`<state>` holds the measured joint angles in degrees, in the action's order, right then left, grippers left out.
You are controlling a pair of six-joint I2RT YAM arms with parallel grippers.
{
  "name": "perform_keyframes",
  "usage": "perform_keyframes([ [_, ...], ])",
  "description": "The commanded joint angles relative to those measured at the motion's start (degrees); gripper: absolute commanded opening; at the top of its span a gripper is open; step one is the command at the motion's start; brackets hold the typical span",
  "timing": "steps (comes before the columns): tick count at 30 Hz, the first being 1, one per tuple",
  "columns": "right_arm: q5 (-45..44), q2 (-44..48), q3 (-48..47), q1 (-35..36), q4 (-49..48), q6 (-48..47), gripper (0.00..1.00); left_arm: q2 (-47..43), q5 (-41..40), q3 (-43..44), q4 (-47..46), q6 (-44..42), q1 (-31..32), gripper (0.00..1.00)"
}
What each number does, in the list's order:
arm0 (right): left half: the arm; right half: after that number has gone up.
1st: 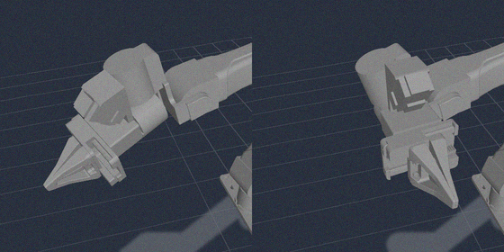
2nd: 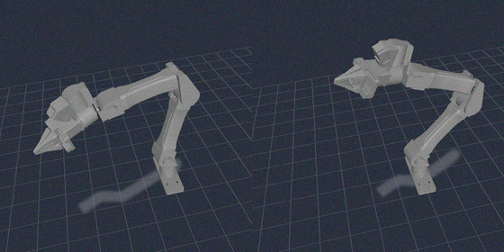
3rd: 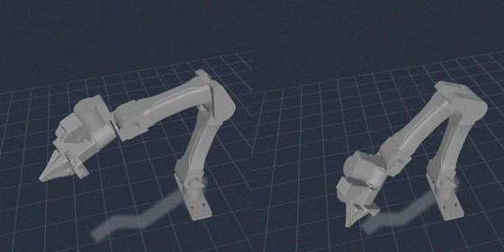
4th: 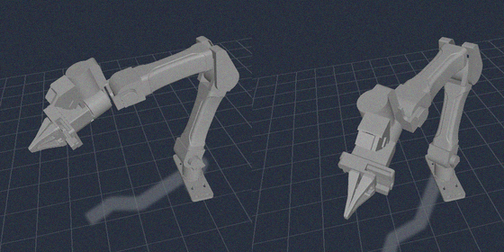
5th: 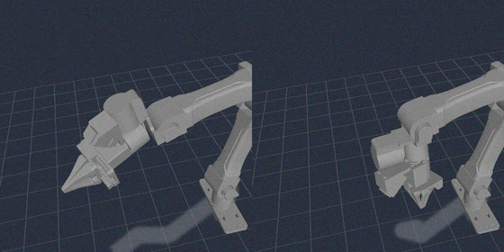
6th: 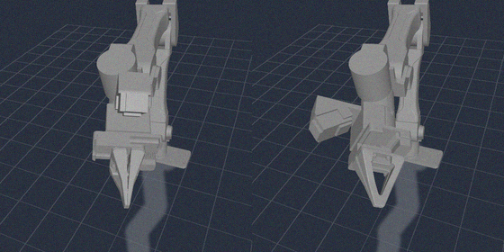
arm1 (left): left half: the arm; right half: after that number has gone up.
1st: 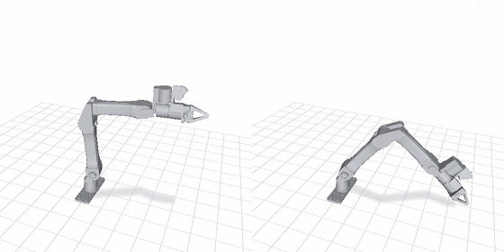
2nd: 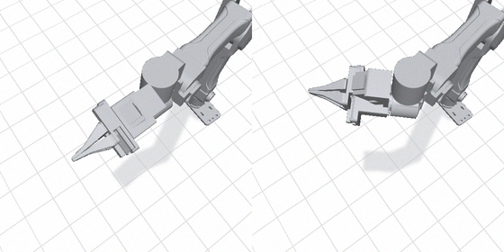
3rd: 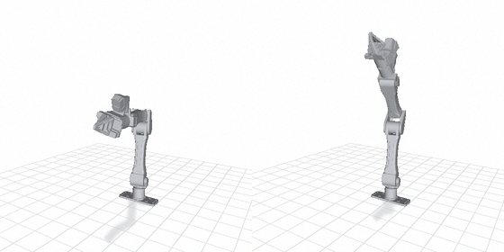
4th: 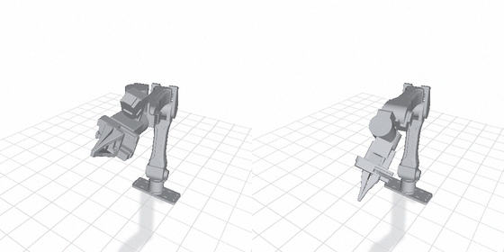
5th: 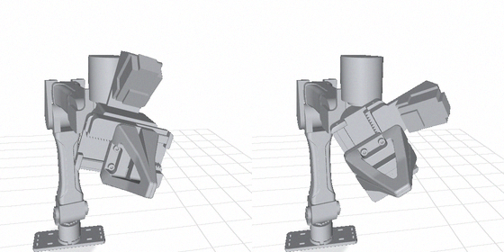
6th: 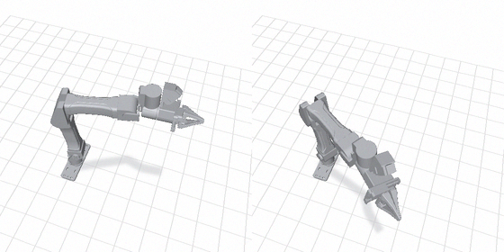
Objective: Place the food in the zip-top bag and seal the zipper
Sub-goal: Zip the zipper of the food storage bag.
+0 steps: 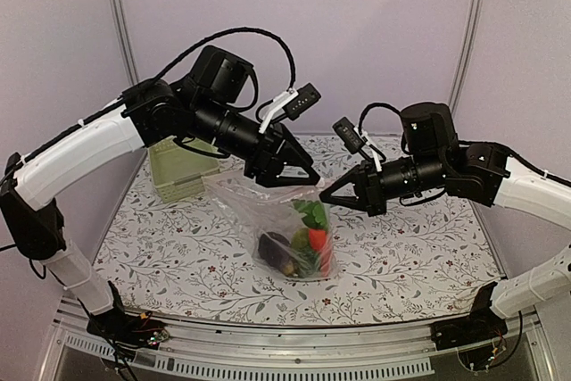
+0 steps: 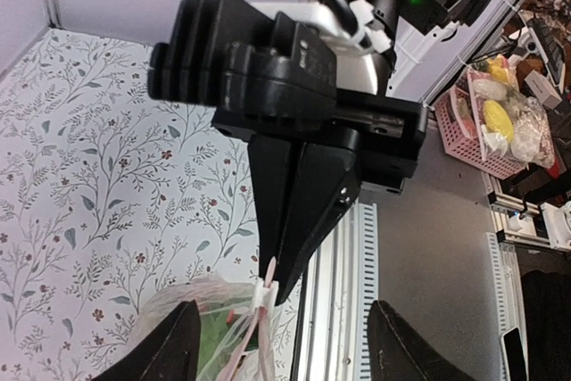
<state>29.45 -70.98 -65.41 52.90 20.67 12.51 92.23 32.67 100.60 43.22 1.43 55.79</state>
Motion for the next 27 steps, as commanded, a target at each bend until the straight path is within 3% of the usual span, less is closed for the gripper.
perform_keyframes([
  [1,-0.5,-0.3,-1.4,0.6,1.7,-0.8,0.0,1.5,0.7,1.5,1.5,-0.9,0.9,0.6],
  [5,-0.4,0.0,-1.4,0.6,1.4,-0.9,0.0,2.5,1.3,1.7,2.0,-1.1,0.9,0.52],
  [16,0.3,1.2,-0.8,0.7,0.8,-0.6,0.0,4.4,1.0,1.7,1.0,-0.8,0.8,0.47],
  [27,-0.5,2.1,-0.1,0.7,0.8,-0.5,0.0,5.0,2.8,1.6,-0.4,-0.2,0.8,0.29],
])
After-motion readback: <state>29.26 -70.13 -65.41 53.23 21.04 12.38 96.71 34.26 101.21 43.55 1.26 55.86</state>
